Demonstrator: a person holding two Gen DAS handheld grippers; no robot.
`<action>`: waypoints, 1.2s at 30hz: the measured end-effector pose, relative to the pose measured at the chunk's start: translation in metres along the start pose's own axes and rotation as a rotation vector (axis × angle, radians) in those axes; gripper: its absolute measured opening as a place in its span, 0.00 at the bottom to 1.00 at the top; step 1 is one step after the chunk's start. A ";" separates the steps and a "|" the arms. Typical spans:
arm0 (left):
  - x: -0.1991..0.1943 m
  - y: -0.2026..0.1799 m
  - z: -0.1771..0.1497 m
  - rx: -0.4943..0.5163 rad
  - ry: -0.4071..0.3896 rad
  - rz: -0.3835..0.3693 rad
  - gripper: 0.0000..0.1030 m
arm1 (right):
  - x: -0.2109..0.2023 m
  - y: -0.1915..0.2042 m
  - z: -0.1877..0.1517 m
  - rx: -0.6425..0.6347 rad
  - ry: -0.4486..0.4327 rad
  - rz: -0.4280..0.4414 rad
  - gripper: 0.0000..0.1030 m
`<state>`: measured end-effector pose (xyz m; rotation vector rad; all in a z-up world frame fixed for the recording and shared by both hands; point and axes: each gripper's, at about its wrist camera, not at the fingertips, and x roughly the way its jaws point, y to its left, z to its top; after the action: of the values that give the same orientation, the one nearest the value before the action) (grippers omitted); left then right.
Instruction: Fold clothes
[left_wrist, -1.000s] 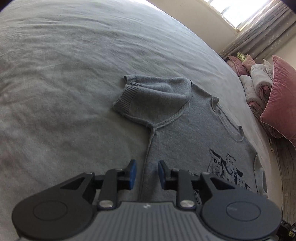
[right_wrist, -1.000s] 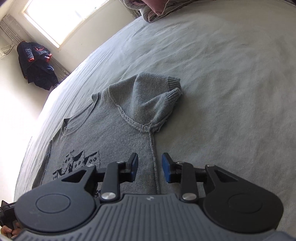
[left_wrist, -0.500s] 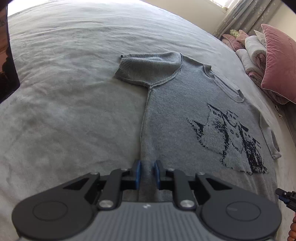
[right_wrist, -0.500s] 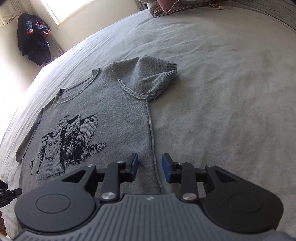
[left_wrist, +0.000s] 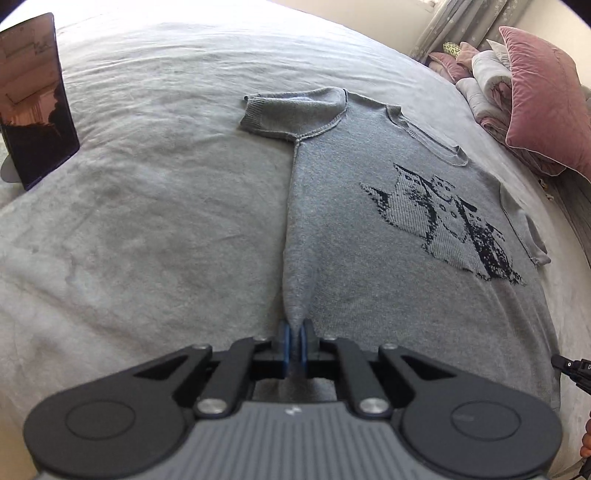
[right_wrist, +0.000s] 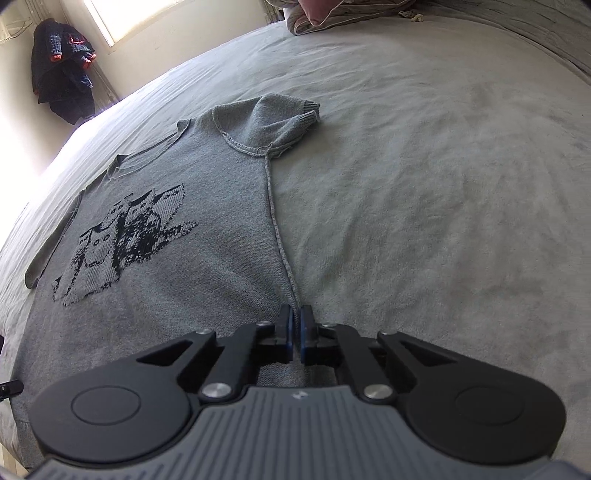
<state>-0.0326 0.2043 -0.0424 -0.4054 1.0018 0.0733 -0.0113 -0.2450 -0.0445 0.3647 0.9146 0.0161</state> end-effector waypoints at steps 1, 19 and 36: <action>0.002 0.002 -0.001 -0.005 0.026 -0.006 0.08 | 0.000 -0.001 -0.001 0.005 0.009 0.005 0.06; -0.024 0.000 -0.048 0.080 0.223 -0.174 0.06 | -0.047 -0.001 -0.057 -0.069 0.152 0.074 0.04; -0.033 0.003 -0.052 0.228 0.197 -0.074 0.11 | -0.044 0.012 -0.066 -0.172 0.184 0.007 0.08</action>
<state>-0.0926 0.1920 -0.0405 -0.2426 1.1736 -0.1493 -0.0885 -0.2212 -0.0431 0.2084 1.0851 0.1361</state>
